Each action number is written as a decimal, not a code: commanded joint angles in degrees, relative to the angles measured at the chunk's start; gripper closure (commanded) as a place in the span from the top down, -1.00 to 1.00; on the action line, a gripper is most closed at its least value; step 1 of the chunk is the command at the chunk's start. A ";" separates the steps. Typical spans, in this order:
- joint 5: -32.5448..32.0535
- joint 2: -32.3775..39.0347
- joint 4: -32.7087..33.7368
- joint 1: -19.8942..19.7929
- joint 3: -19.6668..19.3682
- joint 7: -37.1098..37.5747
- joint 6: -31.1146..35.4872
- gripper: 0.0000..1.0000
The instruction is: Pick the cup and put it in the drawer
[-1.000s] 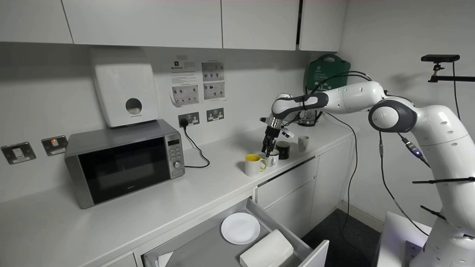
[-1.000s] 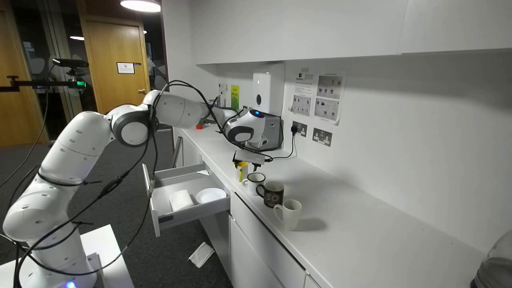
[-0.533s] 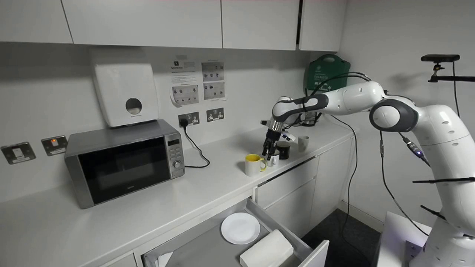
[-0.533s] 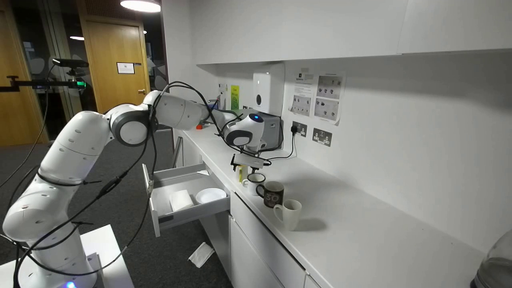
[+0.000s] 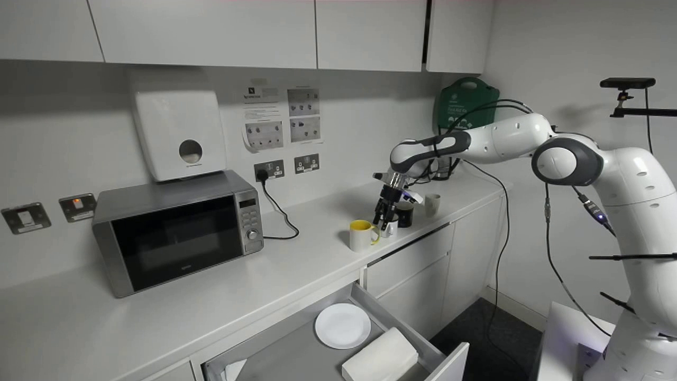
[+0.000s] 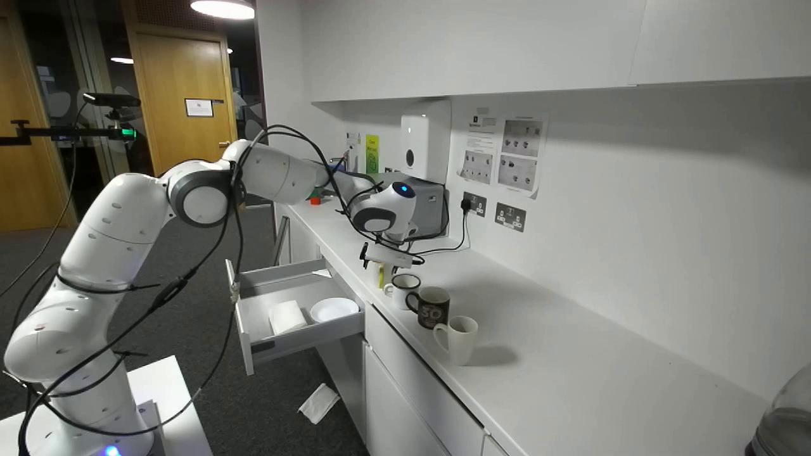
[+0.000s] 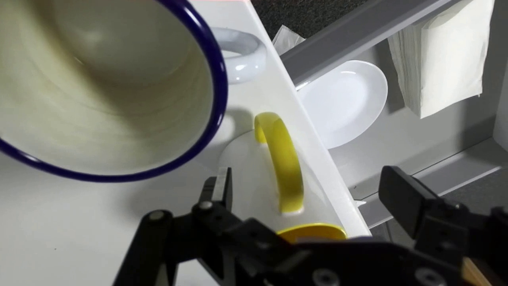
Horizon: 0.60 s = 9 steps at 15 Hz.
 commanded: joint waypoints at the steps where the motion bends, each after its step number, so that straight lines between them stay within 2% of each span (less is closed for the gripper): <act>1: 3.73 -3.42 -4.39 -1.62 1.04 -4.79 1.33 1.00; 9: 6.56 -2.56 -3.77 -1.72 0.85 -8.64 1.00 1.00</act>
